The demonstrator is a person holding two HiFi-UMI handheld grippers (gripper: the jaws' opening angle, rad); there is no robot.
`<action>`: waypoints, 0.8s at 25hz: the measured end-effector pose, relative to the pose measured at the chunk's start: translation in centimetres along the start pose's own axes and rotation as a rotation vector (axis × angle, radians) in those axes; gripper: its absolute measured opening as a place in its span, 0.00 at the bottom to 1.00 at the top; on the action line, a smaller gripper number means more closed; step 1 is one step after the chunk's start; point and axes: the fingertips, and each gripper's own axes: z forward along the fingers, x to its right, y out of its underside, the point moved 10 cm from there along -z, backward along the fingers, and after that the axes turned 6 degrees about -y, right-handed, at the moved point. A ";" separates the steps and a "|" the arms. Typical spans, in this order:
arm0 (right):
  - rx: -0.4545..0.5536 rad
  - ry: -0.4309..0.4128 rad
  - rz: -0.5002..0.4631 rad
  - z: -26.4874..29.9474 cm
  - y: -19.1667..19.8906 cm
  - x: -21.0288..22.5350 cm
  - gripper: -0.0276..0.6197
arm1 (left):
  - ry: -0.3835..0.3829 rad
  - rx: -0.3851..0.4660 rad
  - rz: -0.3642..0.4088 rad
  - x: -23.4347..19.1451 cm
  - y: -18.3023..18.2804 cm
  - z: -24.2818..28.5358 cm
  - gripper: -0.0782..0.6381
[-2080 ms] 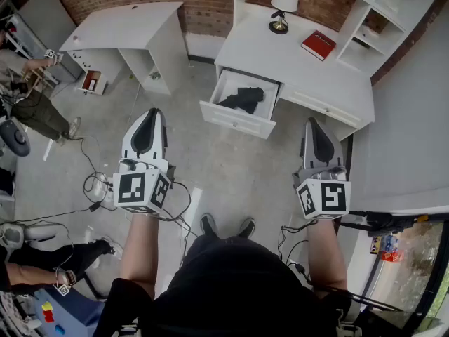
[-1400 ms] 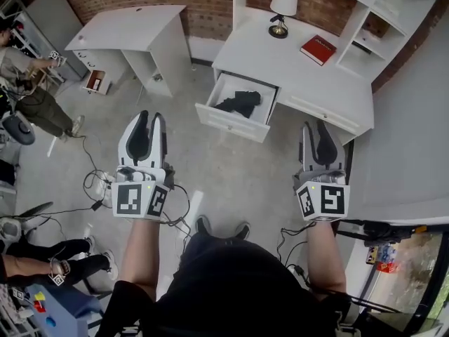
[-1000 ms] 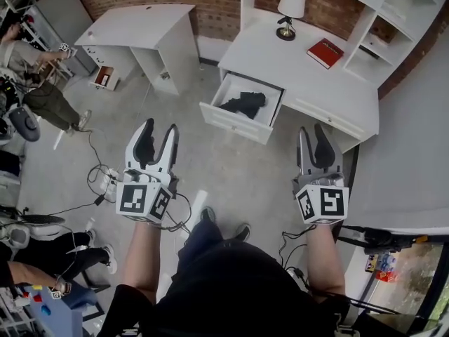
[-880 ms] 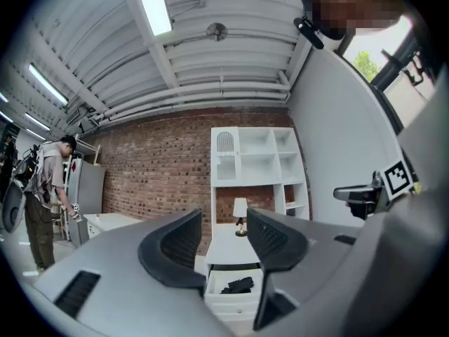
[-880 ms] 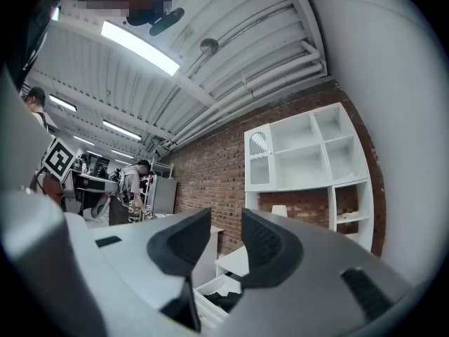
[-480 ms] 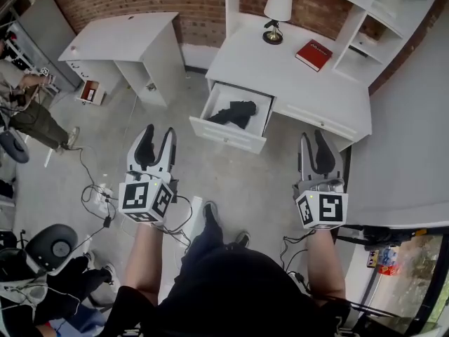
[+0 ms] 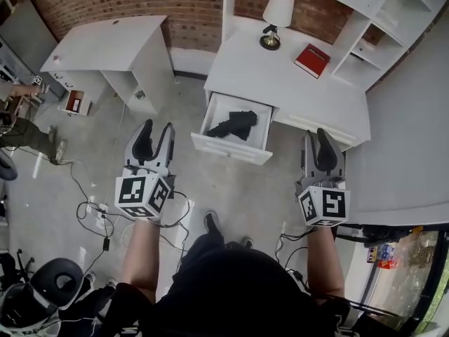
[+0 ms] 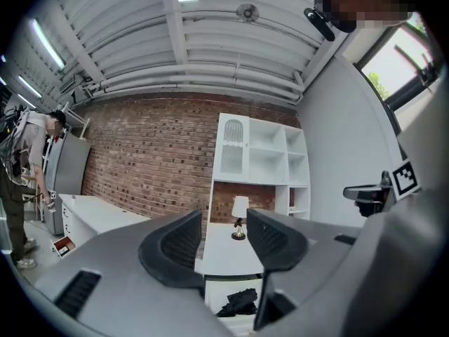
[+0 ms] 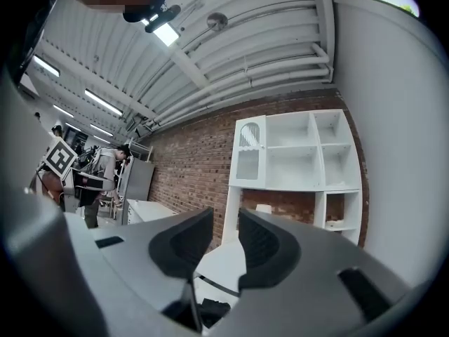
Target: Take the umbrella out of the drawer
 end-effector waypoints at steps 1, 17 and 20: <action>-0.004 0.004 0.000 0.8 0.0 -0.4 0.21 | -0.001 0.001 -0.005 -1.0 0.0 0.6 0.39; -0.039 -0.030 -0.091 8.8 -1.5 -5.8 0.21 | -0.010 0.000 -0.082 -10.0 1.0 4.3 0.39; -0.047 -0.042 -0.084 9.7 -1.0 -5.8 0.21 | -0.016 -0.009 -0.081 -10.1 1.2 4.8 0.39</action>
